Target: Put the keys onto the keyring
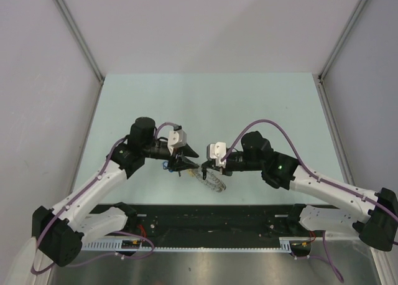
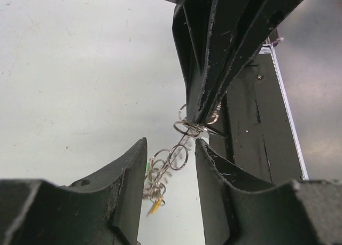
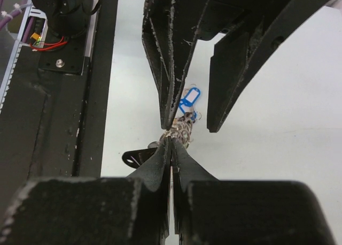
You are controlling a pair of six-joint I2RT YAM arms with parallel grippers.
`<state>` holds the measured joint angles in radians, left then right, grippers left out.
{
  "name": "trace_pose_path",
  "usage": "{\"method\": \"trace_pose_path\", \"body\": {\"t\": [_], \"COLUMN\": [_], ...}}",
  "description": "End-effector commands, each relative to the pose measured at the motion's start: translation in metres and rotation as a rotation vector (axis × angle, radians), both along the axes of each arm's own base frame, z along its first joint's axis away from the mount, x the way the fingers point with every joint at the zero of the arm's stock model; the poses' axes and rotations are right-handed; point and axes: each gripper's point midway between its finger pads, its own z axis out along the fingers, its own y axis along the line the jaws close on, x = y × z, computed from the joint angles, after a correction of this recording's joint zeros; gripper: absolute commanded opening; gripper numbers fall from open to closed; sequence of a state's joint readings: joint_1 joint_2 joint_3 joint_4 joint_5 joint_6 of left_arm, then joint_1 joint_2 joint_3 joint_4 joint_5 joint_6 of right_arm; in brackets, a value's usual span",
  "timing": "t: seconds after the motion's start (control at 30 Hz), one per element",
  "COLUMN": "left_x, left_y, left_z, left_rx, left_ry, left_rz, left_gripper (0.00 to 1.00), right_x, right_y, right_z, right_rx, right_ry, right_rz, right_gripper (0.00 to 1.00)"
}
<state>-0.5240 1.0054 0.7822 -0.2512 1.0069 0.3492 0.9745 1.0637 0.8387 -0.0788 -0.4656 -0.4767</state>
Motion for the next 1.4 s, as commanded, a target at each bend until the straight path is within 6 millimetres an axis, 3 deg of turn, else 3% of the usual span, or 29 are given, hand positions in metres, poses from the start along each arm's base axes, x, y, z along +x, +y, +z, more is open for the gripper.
{"method": "trace_pose_path", "body": {"t": [0.0, 0.87, 1.23, 1.37], "left_x": [-0.002, -0.010, -0.021, -0.022], "left_y": [-0.004, -0.002, -0.002, -0.002], "left_z": [0.013, 0.015, 0.019, 0.018], "left_rx": [-0.031, -0.042, -0.061, -0.062], "left_ry": [-0.028, -0.042, -0.043, -0.037], "left_rz": [-0.056, -0.094, -0.157, -0.165], "left_gripper": [0.47, 0.49, 0.44, 0.36], "right_x": [-0.003, -0.014, -0.016, -0.015], "right_y": [0.008, 0.010, 0.012, 0.012], "right_z": [0.030, 0.027, 0.035, 0.038], "right_rx": [0.054, 0.021, 0.035, 0.041], "right_ry": [-0.053, -0.034, -0.042, -0.049], "right_rz": [0.049, 0.121, 0.139, 0.135], "right_gripper": [0.00, 0.00, 0.00, 0.00]}}
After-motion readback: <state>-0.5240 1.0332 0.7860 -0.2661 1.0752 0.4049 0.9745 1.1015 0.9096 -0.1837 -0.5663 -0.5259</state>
